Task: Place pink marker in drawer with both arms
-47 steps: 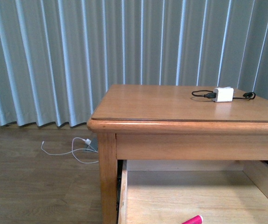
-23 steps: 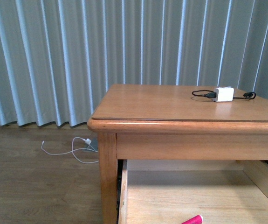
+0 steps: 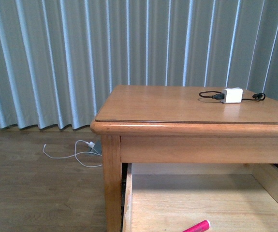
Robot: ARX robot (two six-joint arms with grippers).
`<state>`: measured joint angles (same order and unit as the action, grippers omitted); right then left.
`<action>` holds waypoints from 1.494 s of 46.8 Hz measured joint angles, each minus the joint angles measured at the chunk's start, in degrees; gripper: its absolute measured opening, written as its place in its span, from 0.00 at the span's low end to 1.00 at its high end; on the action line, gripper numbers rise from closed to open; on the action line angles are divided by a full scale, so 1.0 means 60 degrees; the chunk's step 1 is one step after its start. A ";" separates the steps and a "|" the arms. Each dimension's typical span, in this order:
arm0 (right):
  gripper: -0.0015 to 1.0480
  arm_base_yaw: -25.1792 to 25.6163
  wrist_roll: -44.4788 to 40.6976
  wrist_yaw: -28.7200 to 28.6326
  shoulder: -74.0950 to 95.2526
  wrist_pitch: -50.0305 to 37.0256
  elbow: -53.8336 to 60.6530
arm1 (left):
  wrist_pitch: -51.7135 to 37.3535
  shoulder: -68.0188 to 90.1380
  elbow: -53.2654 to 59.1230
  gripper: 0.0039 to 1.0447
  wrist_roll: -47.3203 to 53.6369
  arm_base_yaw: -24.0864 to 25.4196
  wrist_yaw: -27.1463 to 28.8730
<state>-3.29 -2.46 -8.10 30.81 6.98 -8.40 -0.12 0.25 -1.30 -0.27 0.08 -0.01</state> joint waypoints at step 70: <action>0.92 -0.1530 0.2335 0.2973 1.2772 -0.5435 -0.6349 | 0.0000 0.0000 0.0000 0.94 0.0004 0.0000 0.0000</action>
<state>-12.47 11.55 9.74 107.44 -25.63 -46.50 -0.12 0.25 -1.30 -0.25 0.08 -0.01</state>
